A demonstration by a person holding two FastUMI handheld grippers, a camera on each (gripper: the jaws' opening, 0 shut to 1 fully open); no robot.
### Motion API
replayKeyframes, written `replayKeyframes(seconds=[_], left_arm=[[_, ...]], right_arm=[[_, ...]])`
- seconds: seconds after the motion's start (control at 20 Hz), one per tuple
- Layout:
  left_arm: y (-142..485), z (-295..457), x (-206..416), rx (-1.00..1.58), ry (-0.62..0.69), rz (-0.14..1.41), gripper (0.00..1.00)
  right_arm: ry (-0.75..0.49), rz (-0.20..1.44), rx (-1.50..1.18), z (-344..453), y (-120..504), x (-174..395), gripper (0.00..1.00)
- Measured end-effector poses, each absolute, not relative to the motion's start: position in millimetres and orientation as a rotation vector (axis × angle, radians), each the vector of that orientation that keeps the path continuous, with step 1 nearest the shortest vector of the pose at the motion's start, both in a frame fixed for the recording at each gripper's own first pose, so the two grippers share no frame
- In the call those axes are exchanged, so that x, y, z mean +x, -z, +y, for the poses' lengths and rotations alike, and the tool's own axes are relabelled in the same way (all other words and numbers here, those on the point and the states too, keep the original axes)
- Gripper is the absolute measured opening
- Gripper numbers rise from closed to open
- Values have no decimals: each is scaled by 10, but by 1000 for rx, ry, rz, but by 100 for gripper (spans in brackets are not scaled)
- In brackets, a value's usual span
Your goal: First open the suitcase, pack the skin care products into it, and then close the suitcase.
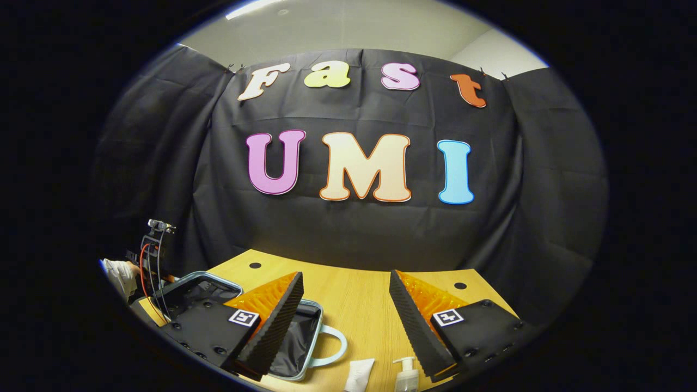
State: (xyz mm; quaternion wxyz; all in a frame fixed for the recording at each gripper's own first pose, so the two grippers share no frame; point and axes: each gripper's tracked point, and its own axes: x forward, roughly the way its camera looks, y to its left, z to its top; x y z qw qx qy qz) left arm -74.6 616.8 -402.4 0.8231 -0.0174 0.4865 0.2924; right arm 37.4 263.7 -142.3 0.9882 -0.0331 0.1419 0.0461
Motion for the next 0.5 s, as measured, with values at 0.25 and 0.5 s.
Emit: replayKeyframes(seconds=[0.25, 0.5], left_arm=[[3462, 6115, -554, -48, -714, 811, 99], [2393, 5602, -225, 23, -655, 572, 98]], right_arm=[[-113, 253, -71, 2505, 1294, 350, 99], [-143, 214, -59, 2269, 1149, 375, 99]])
